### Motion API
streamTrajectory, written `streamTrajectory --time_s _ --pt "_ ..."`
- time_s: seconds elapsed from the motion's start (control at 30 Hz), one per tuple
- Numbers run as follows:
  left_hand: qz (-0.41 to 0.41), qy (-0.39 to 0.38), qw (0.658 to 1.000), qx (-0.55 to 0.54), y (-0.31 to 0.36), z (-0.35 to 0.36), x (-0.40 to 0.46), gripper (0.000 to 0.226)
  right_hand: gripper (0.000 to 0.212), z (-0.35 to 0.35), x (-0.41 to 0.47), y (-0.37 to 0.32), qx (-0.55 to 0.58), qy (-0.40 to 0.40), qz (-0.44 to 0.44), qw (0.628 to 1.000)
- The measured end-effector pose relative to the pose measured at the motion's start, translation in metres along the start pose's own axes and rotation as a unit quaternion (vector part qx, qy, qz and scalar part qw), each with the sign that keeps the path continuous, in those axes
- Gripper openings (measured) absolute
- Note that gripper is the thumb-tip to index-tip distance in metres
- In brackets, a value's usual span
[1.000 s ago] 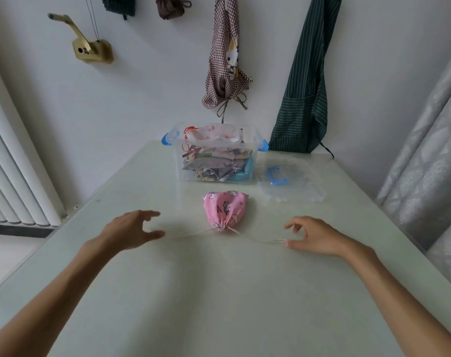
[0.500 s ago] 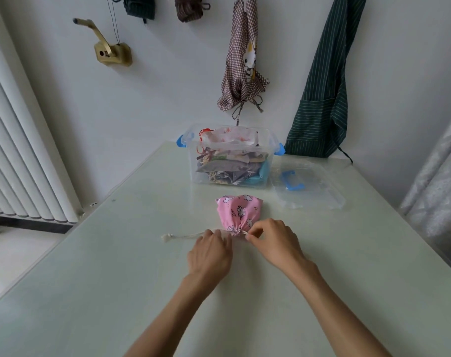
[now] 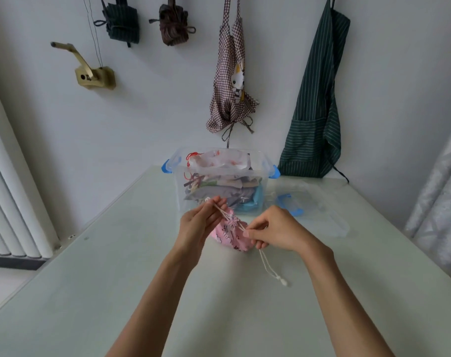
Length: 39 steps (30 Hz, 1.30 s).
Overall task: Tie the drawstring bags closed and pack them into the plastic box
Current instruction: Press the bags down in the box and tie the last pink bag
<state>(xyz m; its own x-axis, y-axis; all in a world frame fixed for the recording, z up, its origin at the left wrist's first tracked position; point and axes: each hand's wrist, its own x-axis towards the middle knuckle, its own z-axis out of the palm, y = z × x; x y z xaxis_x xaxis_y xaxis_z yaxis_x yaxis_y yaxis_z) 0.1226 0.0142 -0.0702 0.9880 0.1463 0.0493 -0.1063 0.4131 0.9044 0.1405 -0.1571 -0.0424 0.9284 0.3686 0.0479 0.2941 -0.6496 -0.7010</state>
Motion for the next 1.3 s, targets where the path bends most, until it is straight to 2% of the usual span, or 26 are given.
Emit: streamTrajectory --time_s 0.07,0.1,0.17,0.23,0.3,0.43,0.5,0.6,0.7,0.83,0.9,0.97,1.03,1.1,1.13,1.17,1.2,1.23,1.3 --pt "-0.003 -0.024 0.999 0.043 0.001 -0.006 0.013 0.024 0.007 0.003 0.008 0.003 -0.004 -0.021 0.01 1.0" --pt "0.013 -0.035 0.994 0.098 0.003 -0.007 0.018 0.024 0.008 0.005 0.012 0.005 -0.01 -0.031 0.013 0.999" --pt "0.061 -0.06 0.969 0.233 0.005 -0.009 0.023 0.024 0.015 0.013 0.018 0.012 -0.029 -0.054 0.016 0.998" --pt "0.096 -0.08 0.945 0.304 0.009 -0.005 0.022 0.024 0.017 0.018 0.018 0.016 -0.031 -0.067 0.022 0.997" --pt "0.11 -0.107 0.942 0.298 0.008 0.0 0.021 0.025 0.015 0.021 0.019 0.018 -0.008 -0.073 0.022 0.997" --pt "-0.003 -0.113 0.987 0.112 0.007 0.006 0.024 0.025 0.014 0.014 0.018 0.018 0.054 -0.077 0.013 0.996" --pt "-0.025 -0.117 0.985 0.126 0.01 0.003 0.023 0.022 0.018 0.003 0.012 0.016 0.065 -0.094 0.002 0.993" --pt "-0.008 -0.165 0.945 0.284 0.009 0.0 0.022 0.024 0.018 -0.019 -0.002 0.01 0.053 -0.132 0.001 0.99" --pt "-0.01 -0.214 0.895 0.391 0.007 0.003 0.018 0.021 0.033 -0.038 -0.012 0.005 0.033 -0.139 0.018 0.99" --pt "-0.028 -0.292 0.838 0.461 0.007 0.017 0.009 0.022 0.045 -0.051 -0.016 0.0 0.038 -0.046 0.03 0.998" --pt "-0.058 -0.329 0.812 0.478 0.004 0.024 0.005 0.02 0.043 -0.047 -0.013 -0.006 0.065 0.023 0.012 0.998" --pt "-0.063 -0.357 0.794 0.488 0.001 0.028 0.001 0.032 0.034 -0.038 -0.009 -0.013 0.109 0.042 -0.036 0.992" --pt "-0.064 -0.368 0.799 0.47 0.001 0.031 -0.003 0.029 0.032 -0.029 -0.007 -0.015 0.152 -0.018 -0.066 0.986" --pt "-0.062 -0.35 0.822 0.445 0.007 0.03 -0.005 0.022 0.033 -0.028 -0.007 -0.009 0.151 -0.051 -0.075 0.984" --pt "-0.064 -0.344 0.832 0.43 0.012 0.029 -0.005 0.016 0.031 -0.03 -0.007 -0.003 0.125 -0.045 -0.074 0.988" --pt "-0.064 -0.341 0.841 0.415 0.013 0.024 -0.001 0.04 0.033 -0.033 -0.006 0.003 0.083 -0.037 -0.073 0.993" --pt "-0.068 -0.338 0.851 0.395 0.016 0.02 0.001 0.044 0.039 -0.035 -0.005 0.008 0.038 -0.039 -0.073 0.996" --pt "-0.074 -0.335 0.858 0.382 0.017 0.017 0.003 0.04 0.043 -0.035 -0.004 0.011 0.003 -0.048 -0.076 0.996" --pt "-0.084 -0.337 0.864 0.365 0.021 0.014 0.004 0.035 0.037 -0.031 -0.002 0.012 -0.039 -0.055 -0.08 0.994"
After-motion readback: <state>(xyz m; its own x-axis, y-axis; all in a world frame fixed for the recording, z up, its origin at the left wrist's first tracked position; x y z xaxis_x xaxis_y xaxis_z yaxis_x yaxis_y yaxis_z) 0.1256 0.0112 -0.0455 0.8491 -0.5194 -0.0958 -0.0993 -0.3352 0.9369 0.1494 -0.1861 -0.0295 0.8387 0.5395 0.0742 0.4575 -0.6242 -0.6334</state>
